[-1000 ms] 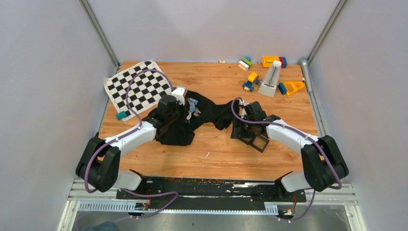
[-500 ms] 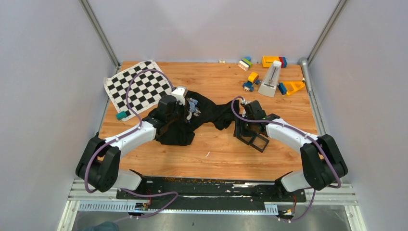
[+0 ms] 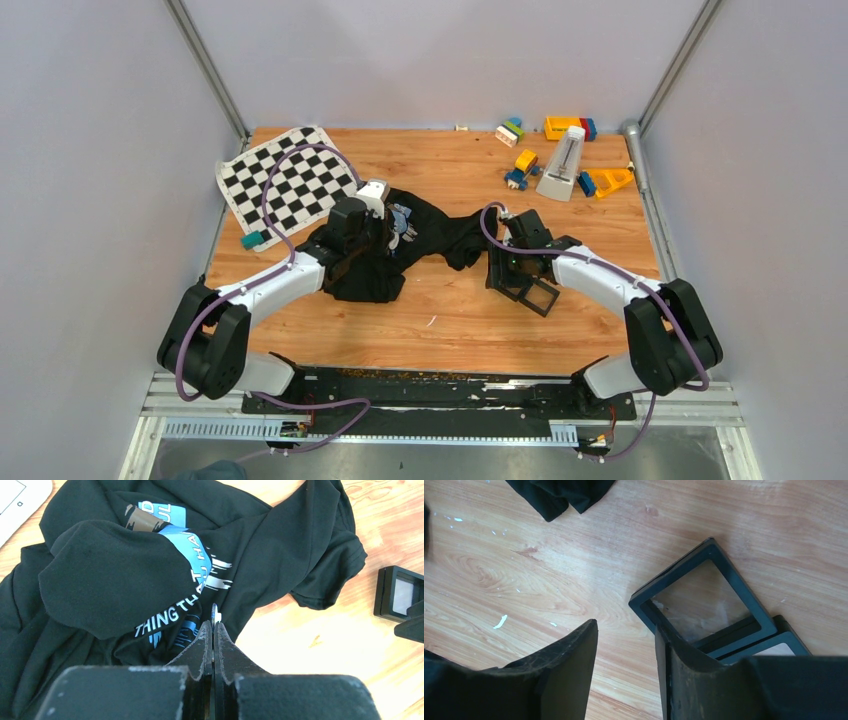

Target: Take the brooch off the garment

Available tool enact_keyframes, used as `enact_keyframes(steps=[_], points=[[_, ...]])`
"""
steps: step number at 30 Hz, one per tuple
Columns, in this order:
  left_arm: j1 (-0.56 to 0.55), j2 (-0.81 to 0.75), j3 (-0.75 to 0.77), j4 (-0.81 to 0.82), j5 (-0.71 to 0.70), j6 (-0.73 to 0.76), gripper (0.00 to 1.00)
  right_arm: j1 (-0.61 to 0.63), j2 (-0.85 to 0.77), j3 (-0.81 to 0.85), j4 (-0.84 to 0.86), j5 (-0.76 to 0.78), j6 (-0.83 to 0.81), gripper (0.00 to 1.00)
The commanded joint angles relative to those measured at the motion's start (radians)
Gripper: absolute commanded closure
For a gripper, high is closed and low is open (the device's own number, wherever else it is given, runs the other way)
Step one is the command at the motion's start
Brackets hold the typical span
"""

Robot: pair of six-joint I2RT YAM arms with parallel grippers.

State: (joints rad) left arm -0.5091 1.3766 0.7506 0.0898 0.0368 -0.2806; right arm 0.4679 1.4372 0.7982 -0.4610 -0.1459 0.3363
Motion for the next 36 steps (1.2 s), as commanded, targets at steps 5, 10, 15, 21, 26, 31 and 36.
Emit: enact_keyframes(steps=[5,10,15,21,26,31,36], points=[[-0.001,-0.001,0.01,0.024,0.006,0.029,1.0,0.004,-0.009,0.042,-0.017,0.101,0.002,0.49],[0.0,-0.003,0.012,0.024,0.006,0.031,1.0,0.007,0.012,0.037,-0.017,0.076,0.001,0.51],[0.0,-0.001,0.013,0.021,0.009,0.031,1.0,0.025,0.036,0.029,-0.011,0.068,0.006,0.54],[0.0,0.008,0.018,0.019,0.015,0.029,1.0,0.041,0.032,0.032,-0.002,0.056,0.016,0.65],[0.001,0.006,0.018,0.018,0.014,0.031,1.0,0.043,0.019,0.036,-0.007,0.052,0.018,0.86],[0.0,0.004,0.018,0.015,0.014,0.032,1.0,0.045,0.015,0.033,-0.01,0.049,0.014,0.81],[0.0,-0.005,0.018,0.01,0.005,0.038,1.0,0.051,0.025,0.034,-0.011,0.047,0.008,0.76]])
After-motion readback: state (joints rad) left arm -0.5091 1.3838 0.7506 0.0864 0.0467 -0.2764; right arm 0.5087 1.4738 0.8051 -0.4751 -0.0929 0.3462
